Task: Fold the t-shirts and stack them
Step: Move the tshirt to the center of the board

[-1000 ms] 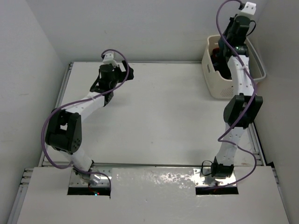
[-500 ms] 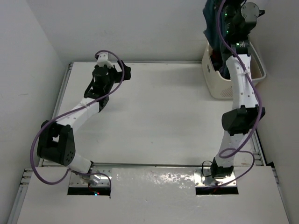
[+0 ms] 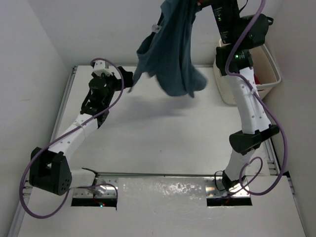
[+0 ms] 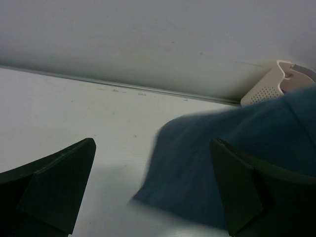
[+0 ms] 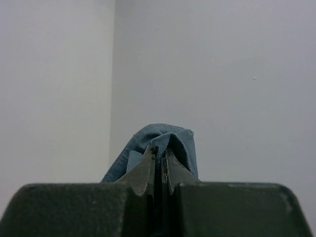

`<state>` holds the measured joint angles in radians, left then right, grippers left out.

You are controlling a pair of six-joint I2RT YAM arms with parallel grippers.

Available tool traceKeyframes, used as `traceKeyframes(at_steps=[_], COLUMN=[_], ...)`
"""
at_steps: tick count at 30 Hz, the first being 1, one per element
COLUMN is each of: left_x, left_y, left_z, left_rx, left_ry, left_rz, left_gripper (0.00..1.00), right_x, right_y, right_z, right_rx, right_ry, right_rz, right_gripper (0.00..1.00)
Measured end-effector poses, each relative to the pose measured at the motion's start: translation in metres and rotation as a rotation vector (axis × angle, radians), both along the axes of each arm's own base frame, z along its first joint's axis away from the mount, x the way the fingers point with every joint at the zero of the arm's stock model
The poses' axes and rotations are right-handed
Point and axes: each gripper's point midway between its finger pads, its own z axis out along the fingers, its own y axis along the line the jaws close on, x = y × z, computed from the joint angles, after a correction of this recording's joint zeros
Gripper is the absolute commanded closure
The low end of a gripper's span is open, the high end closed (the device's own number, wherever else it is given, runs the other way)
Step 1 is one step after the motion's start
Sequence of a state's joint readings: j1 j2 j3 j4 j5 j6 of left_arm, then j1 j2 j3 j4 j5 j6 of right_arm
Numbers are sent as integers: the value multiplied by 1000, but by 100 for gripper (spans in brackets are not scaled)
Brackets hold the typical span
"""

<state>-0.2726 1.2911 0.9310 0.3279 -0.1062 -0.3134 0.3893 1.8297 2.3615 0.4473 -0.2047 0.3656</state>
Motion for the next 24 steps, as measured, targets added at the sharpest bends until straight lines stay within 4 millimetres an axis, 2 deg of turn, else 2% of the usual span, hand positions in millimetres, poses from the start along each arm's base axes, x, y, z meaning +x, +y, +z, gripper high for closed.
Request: traceKeyframes(at_steps=[2,4,6,8,9,10,11,12,13,14,16,17,18,20,21,24], left_x=[-6,-11,-16,-22,-26,-28,-32,-35,-38,-41,-46,-49,-52,-60,-64,-82], left_y=[6,14,23,32,37,42,47,51,55,61,68,72,75,80,82,87], left_z=[3,4,3,-2,-5,-8,-12,-16,-20,-27,-36,-44,-51,-66,-76,-107], left_rx=[-2,-6,-11,-15,-16,-16,-18,-19,-21,-23,-27,-31,-34,-41,-47,-60], left_ry=[0,5,15,38,52,65,82,98,118,147,184,216,243,299,330,428], left_rz=[26,64,106,151,177,198,224,248,271,303,341,367,387,422,438,474], left_gripper=[0,0,0,0,0,0,0,0,0,0,0,0,0,0,0,0], right_x=[10,28,53,83,101,116,132,147,159,167,169,165,159,145,137,103], right_y=[-4,-7,-10,-20,-30,-41,-56,-76,-97,-117,-155,-166,-169,-153,-136,-56], right_z=[-6,-24,-58,-108,-140,-177,-219,-268,-319,-367,-464,-503,-528,-556,-559,-557], right_rx=[-2,-17,-43,-71,-84,-97,-104,-113,-122,-133,-184,-216,-255,-374,-442,-687], right_ry=[22,80,174,307,382,464,550,653,763,868,1094,1194,1268,1344,1344,1275], right_rz=[-35,-77,-131,-196,-236,-271,-306,-345,-385,-426,-510,-537,-547,-537,-521,-375], right_gripper=[100,100,100,100,100,92,79,52,39,19,8,4,1,1,1,1])
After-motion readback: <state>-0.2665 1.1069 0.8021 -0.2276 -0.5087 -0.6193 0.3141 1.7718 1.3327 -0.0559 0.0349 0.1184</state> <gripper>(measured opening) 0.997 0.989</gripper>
